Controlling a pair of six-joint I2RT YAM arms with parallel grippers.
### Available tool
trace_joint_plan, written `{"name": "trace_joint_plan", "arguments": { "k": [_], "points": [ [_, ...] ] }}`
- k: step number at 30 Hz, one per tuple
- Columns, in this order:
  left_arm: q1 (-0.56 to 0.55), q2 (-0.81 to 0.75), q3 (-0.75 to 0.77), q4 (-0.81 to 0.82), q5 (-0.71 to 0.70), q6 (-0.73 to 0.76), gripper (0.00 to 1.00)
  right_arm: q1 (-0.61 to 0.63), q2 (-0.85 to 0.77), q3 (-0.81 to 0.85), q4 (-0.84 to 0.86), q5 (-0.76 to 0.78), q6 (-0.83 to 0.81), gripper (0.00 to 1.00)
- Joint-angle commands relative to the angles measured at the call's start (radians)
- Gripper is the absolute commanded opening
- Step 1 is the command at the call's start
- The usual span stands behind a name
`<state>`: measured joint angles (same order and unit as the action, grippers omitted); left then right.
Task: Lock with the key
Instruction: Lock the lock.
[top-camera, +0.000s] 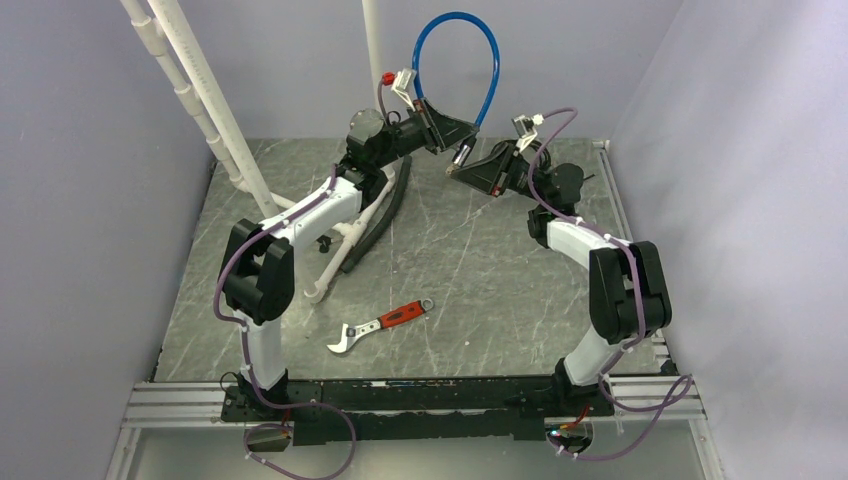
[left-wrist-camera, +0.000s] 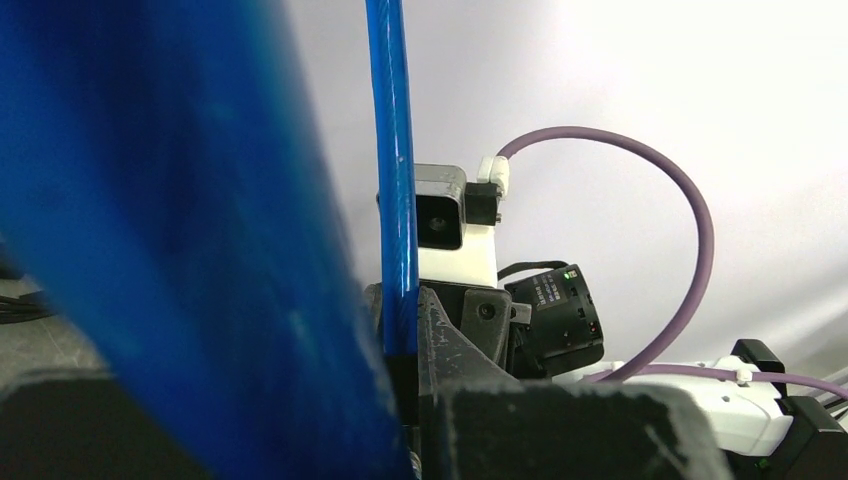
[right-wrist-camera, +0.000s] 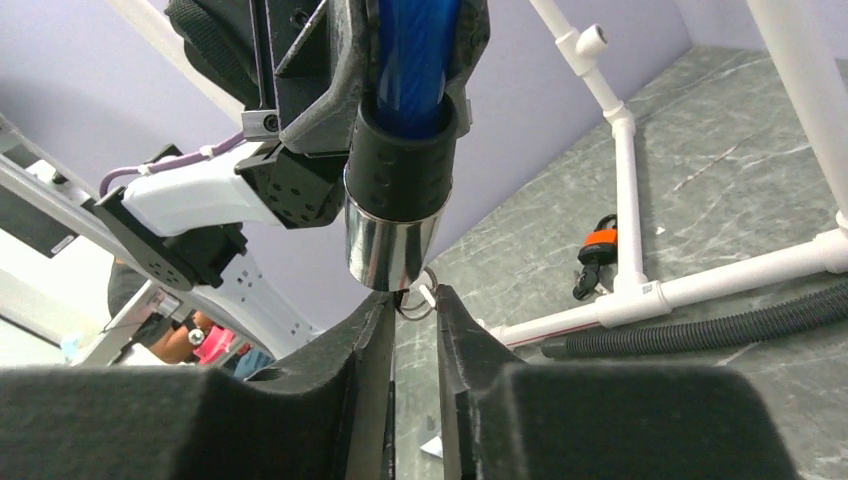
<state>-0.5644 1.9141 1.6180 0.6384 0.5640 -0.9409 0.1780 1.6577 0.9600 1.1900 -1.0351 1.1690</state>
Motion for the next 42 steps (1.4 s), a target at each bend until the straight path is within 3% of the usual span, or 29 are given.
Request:
{"name": "trace_joint_plan", "arguments": {
  "k": [1, 6, 13, 19, 28, 36, 42],
  "points": [
    [-0.005, -0.033, 0.034, 0.096, 0.018, 0.007, 0.00, 0.004, 0.021, 0.055, 0.130, -0.037, 0.059, 0.19],
    [-0.005, -0.047, 0.014, 0.079, 0.019, 0.075, 0.00, 0.004, 0.000, 0.055, 0.132, -0.051, 0.062, 0.00],
    [-0.005, -0.040, 0.014, 0.054, 0.024, 0.187, 0.00, 0.017, -0.068, 0.037, -0.063, -0.054, -0.055, 0.00],
    [0.001, -0.041, 0.004, 0.035, 0.025, 0.227, 0.00, 0.018, -0.131, 0.069, -0.417, -0.101, -0.314, 0.00],
    [0.005, -0.027, 0.008, 0.073, 0.040, 0.238, 0.00, 0.026, -0.122, 0.110, -0.618, -0.205, -0.460, 0.00],
    [0.005, -0.005, 0.035, 0.093, 0.065, 0.240, 0.00, 0.031, -0.146, 0.047, -0.547, -0.206, -0.434, 0.00],
    [0.005, -0.020, 0.013, 0.088, 0.072, 0.262, 0.00, 0.011, -0.184, 0.040, -0.597, -0.165, -0.487, 0.00]
  ]
}}
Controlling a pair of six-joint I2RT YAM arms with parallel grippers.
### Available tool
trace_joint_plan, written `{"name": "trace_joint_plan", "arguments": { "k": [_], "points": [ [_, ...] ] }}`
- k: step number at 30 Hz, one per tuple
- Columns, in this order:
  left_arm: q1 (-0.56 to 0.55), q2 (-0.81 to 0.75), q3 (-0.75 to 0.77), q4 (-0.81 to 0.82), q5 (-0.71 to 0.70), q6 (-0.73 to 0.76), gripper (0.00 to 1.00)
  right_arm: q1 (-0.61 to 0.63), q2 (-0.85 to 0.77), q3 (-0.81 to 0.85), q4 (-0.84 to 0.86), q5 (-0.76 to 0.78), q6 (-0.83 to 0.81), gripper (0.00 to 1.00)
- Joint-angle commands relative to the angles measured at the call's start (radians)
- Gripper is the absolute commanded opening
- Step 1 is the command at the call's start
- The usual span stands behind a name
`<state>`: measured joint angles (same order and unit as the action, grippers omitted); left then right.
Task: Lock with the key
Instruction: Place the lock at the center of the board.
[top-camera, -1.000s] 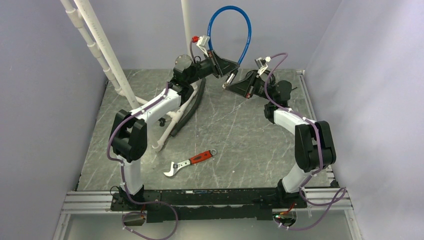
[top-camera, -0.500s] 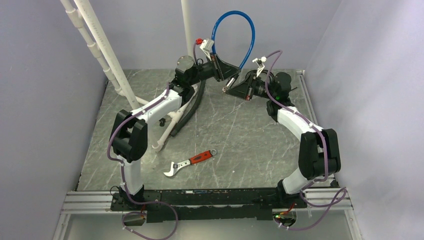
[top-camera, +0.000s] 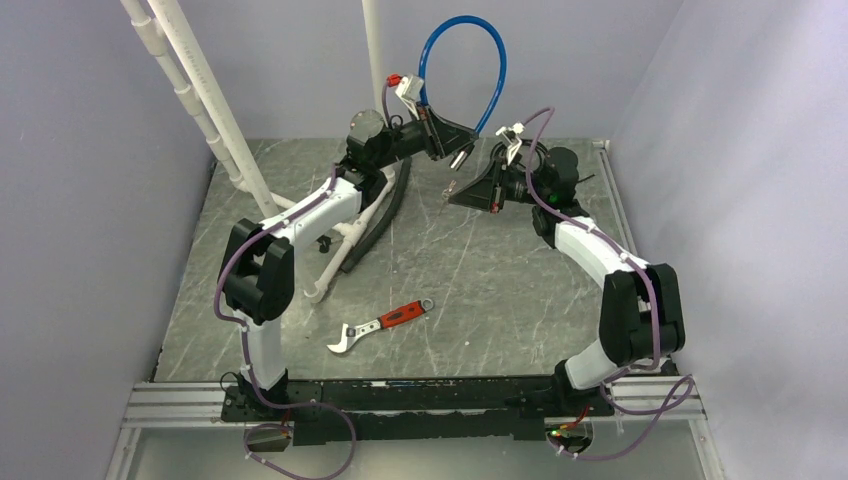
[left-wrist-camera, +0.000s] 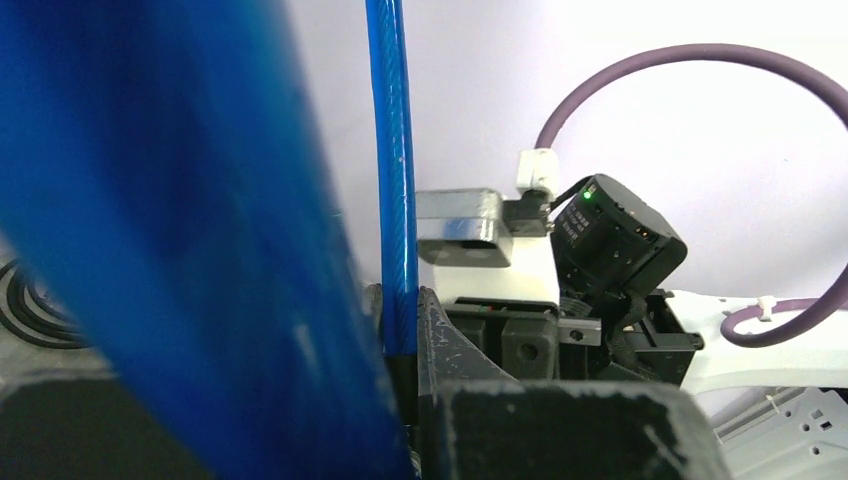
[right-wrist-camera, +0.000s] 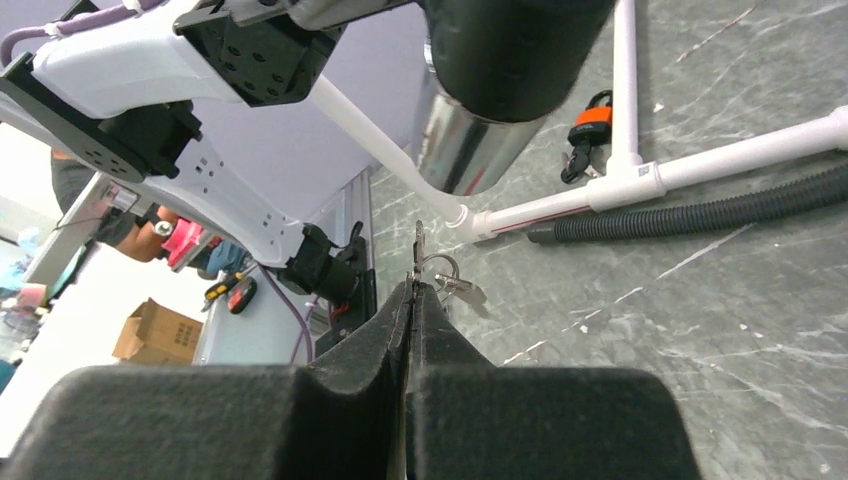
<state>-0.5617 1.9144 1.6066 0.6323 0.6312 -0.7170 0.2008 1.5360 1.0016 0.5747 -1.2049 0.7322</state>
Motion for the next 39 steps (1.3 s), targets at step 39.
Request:
{"name": "trace_joint_plan", "arguments": {
  "k": [39],
  "points": [
    [-0.198, 0.332, 0.181, -1.030, 0.533, 0.553, 0.00, -0.718, -0.259, 0.132, -1.408, 0.033, -1.060, 0.00]
  ]
}}
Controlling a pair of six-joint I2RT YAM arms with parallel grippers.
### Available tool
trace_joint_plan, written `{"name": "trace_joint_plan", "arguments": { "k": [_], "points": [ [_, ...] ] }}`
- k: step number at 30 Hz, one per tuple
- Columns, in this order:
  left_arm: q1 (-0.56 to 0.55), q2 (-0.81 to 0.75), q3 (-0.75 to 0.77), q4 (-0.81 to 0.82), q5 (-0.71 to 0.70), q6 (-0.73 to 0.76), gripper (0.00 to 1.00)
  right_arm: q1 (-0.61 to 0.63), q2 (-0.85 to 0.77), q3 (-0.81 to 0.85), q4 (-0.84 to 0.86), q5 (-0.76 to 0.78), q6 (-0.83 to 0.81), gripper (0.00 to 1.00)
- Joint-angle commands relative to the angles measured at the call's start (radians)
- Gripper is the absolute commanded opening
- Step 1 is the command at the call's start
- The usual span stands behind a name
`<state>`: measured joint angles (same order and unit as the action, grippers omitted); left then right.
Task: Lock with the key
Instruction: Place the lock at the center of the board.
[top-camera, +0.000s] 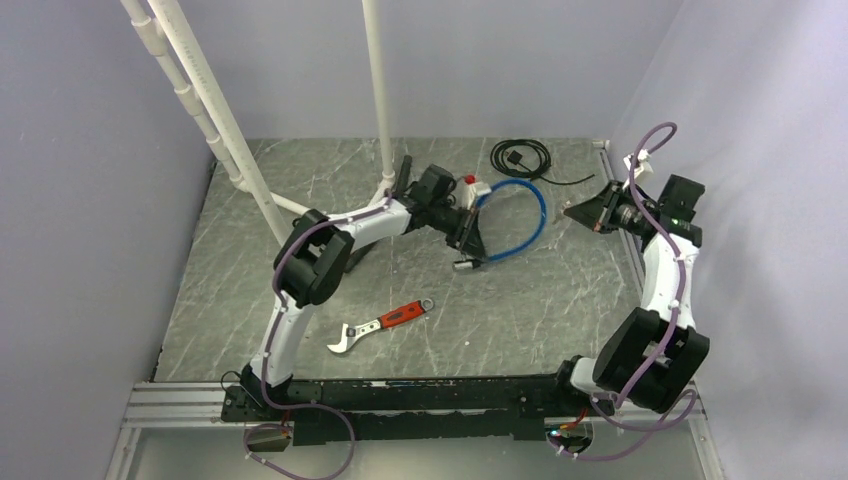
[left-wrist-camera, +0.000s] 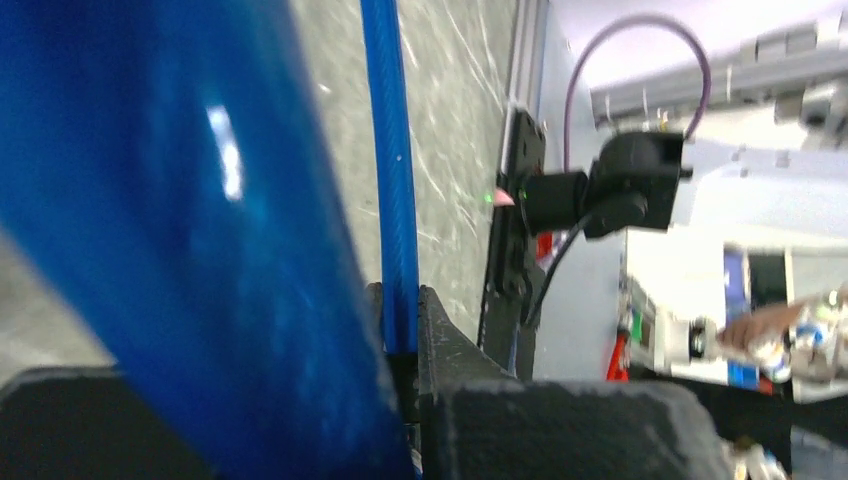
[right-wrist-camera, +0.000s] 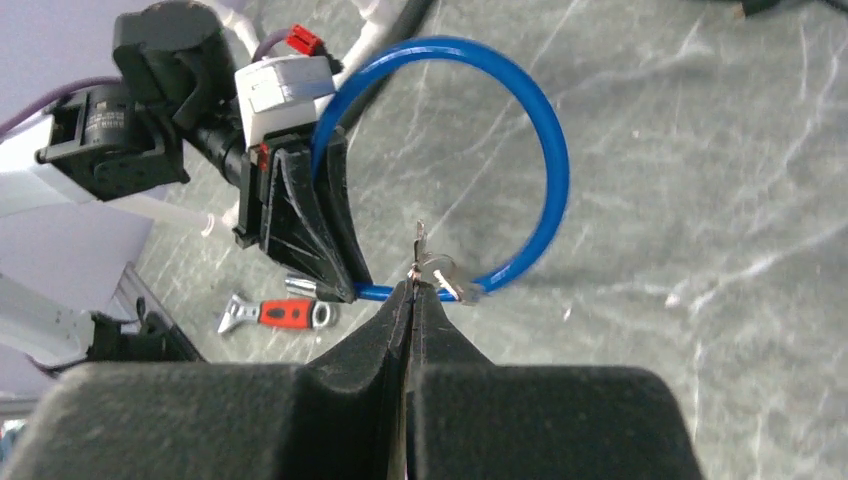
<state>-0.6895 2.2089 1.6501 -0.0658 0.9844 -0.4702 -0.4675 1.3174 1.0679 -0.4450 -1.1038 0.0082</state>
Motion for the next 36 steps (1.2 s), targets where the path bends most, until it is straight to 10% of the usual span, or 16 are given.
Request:
{"name": "trace_joint_plan", "arguments": {
  "k": [1, 10, 16, 31, 36],
  "points": [
    [-0.094, 0.065, 0.178, -0.429, 0.174, 0.381, 0.00, -0.070, -0.046, 0.074, -0.466, -0.069, -0.405, 0.00],
    [-0.211, 0.302, 0.415, -0.813, 0.269, 0.596, 0.00, -0.189, -0.055, 0.133, -1.048, 0.010, -0.991, 0.00],
    [-0.263, 0.431, 0.570, -0.969, 0.249, 0.628, 0.00, -0.229, -0.083, 0.088, -1.055, 0.076, -1.059, 0.00],
    [-0.289, 0.130, 0.371, -0.761, -0.243, 0.528, 0.98, -0.228, -0.049, 0.059, -1.055, 0.099, -1.150, 0.00],
    [-0.286, -0.009, 0.252, -0.646, -0.399, 0.527, 0.99, -0.214, -0.037, 0.049, -1.055, 0.091, -1.182, 0.00]
  ]
}}
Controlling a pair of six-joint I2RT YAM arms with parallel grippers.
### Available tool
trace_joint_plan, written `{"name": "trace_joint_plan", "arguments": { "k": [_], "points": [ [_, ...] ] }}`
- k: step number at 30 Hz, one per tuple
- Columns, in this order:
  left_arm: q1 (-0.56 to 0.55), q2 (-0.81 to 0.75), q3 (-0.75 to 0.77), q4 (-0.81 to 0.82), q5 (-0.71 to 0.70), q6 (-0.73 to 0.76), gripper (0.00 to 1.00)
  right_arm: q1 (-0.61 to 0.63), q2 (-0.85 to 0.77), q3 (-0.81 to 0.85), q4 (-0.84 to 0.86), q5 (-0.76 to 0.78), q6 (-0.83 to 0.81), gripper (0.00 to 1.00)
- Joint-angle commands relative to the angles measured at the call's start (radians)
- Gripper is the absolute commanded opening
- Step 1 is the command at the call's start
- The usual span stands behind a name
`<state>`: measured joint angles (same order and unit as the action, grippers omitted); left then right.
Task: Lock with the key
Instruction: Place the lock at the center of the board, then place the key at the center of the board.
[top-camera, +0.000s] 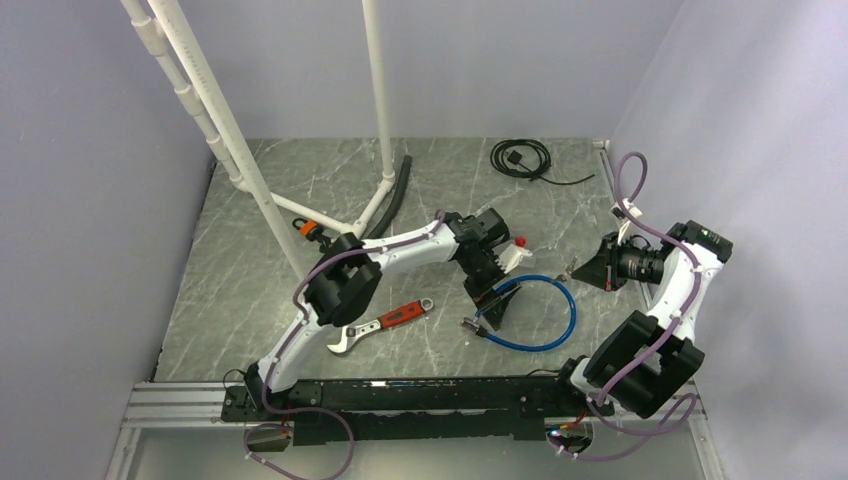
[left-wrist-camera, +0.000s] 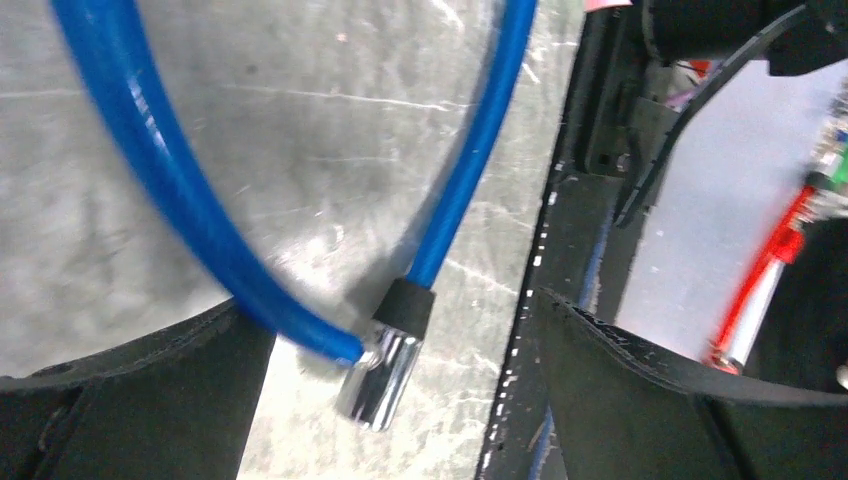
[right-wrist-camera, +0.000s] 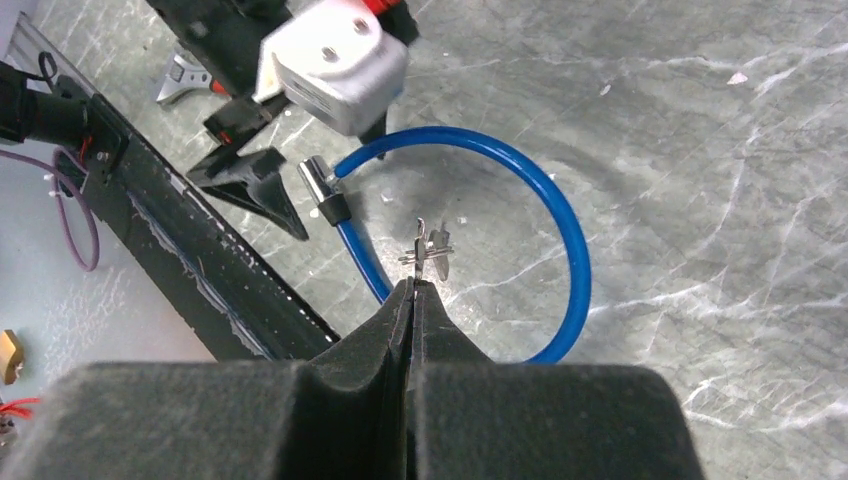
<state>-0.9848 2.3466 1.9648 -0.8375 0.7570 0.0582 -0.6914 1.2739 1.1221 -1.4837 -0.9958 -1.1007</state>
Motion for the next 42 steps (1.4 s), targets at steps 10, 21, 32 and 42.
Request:
{"name": "trace_joint_plan", "arguments": {
  "k": [10, 21, 32, 42],
  "points": [
    [0.096, -0.411, -0.288, 0.391, -0.248, -0.048, 0.99, 0.183, 0.024, -0.047, 0.090, 0.003, -0.037, 0.00],
    [0.252, -0.732, -0.613, 0.733, -0.232, -0.092, 1.00, 0.506, 0.108, -0.203, 0.355, 0.174, 0.083, 0.00],
    [0.270, -0.764, -0.659, 0.684, -0.252, -0.113, 0.99, 0.562, 0.285, -0.266, 0.453, 0.329, 0.057, 0.00],
    [0.275, -0.770, -0.638, 0.574, -0.206, 0.025, 1.00, 0.553, 0.175, -0.138, 0.362, 0.269, 0.092, 0.59]
  ]
}}
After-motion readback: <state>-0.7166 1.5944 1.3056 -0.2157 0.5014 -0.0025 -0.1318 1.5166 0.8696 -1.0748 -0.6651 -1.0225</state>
